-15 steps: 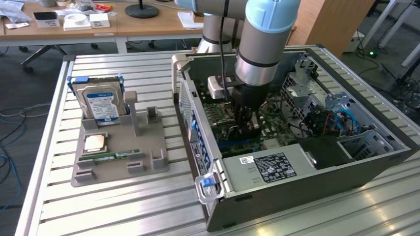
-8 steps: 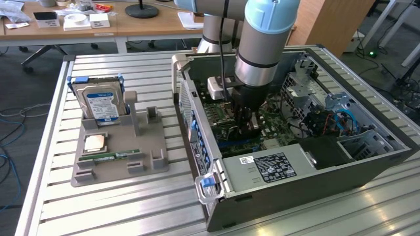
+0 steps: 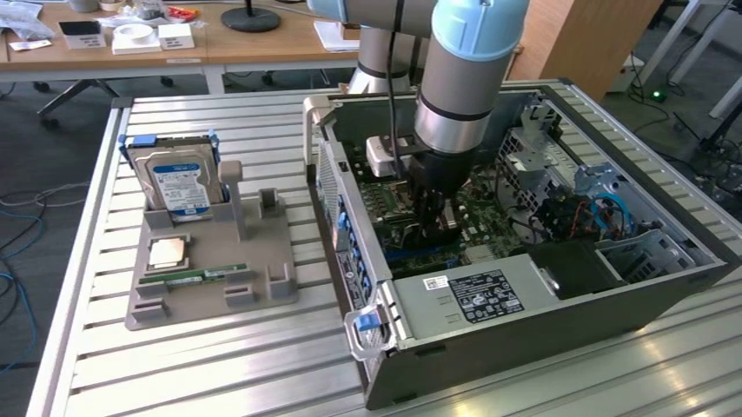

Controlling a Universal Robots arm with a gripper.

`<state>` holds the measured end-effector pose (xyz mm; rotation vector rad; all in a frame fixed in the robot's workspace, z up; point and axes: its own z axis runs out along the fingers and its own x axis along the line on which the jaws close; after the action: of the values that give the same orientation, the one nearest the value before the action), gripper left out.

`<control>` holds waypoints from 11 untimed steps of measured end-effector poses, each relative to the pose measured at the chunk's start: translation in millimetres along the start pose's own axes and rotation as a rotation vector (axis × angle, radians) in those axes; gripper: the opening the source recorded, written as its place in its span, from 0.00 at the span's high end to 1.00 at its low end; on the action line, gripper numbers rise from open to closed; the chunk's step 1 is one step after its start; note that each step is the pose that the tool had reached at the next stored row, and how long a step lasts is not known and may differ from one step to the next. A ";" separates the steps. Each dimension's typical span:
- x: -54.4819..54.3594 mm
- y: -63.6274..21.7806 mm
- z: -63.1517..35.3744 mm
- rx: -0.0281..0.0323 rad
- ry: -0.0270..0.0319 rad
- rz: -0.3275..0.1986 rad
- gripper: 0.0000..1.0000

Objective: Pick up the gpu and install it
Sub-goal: 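Insert the gpu into the slot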

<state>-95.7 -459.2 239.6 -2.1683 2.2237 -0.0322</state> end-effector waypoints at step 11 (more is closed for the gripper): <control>0.1 2.3 1.6 0.0014 -0.0001 -0.001 0.74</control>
<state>-97.8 -459.2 237.9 -2.1685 2.2221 -0.0337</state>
